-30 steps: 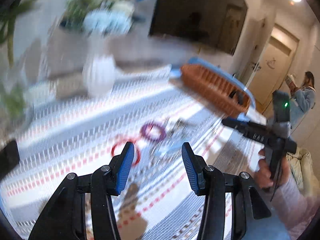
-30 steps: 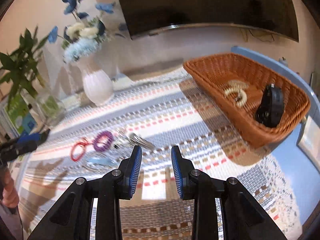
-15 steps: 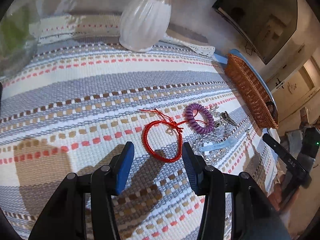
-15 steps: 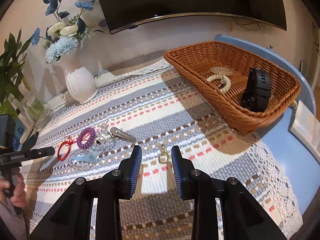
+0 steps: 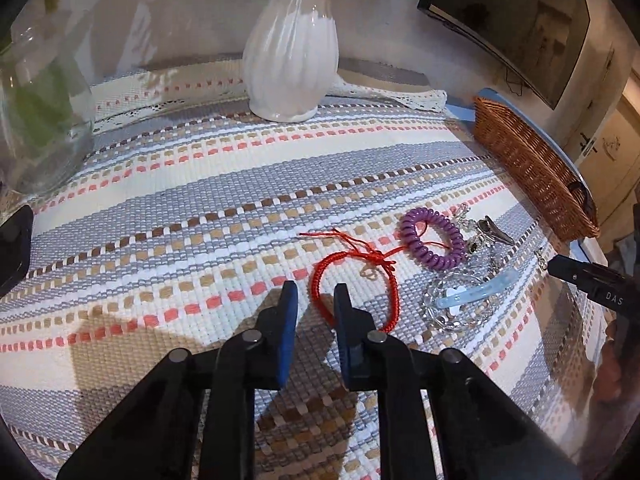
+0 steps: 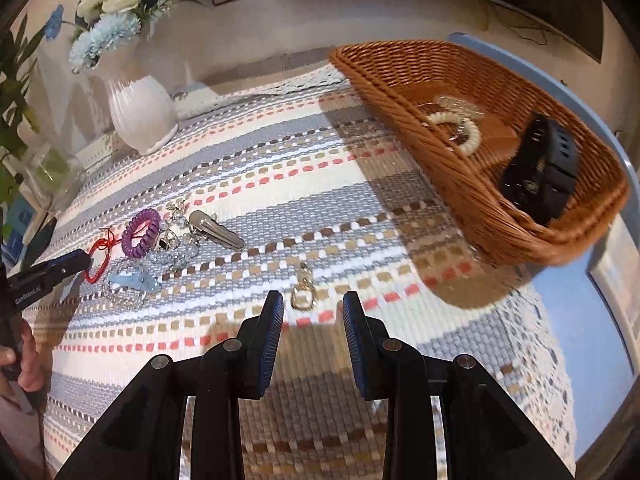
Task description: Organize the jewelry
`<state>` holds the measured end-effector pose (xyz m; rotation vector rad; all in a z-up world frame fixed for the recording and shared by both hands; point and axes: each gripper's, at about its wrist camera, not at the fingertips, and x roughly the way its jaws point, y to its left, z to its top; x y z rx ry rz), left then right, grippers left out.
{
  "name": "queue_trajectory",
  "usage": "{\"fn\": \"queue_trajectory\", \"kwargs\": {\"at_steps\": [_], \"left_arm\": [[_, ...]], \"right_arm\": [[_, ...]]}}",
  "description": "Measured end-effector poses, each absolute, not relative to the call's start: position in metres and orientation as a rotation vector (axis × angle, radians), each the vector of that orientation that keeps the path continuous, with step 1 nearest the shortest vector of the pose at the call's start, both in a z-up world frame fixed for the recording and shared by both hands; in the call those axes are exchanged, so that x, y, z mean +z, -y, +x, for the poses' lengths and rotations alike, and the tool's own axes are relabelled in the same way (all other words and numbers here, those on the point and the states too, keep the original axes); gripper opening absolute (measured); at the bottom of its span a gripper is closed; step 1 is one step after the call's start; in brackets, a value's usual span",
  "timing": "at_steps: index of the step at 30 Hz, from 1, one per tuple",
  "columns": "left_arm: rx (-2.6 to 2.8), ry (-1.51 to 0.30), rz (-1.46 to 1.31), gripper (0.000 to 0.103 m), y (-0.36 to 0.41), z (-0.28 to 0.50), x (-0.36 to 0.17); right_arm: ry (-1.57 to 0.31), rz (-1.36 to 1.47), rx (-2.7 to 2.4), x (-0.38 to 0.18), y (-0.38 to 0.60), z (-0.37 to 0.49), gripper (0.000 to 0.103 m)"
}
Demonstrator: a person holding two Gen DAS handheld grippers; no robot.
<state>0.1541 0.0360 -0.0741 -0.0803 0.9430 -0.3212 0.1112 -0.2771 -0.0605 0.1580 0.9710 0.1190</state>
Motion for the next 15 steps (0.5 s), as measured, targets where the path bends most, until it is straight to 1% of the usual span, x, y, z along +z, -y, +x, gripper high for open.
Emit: {"fn": "queue_trajectory", "kwargs": {"at_steps": [2,9,11,12,13,14,15], "left_arm": [[-0.33,-0.938,-0.093,0.017,-0.038,0.154,-0.074],[-0.32,-0.923,-0.064,0.017,-0.035,0.152,-0.074],[-0.314,-0.921,-0.051,0.017,-0.032,0.152,-0.075],[-0.31,-0.918,-0.04,0.017,-0.031,0.151,-0.075],[-0.306,-0.917,-0.033,0.017,-0.03,0.151,-0.075],[-0.298,-0.913,-0.017,0.015,-0.027,0.15,-0.075],[-0.286,-0.908,0.001,0.011,-0.025,0.149,-0.075]], "right_arm": [[-0.985,0.162,0.144,-0.064,0.275,0.119,0.031],[-0.941,0.041,0.087,-0.066,0.258,0.131,0.028],[-0.934,0.001,0.06,-0.066,0.252,0.13,0.022],[-0.925,-0.005,0.06,-0.066,0.25,0.13,0.013],[-0.921,-0.011,0.069,-0.066,0.247,0.129,0.011],[-0.919,-0.014,0.071,-0.065,0.246,0.128,0.011],[-0.917,-0.018,0.069,-0.065,0.246,0.127,0.011]]}}
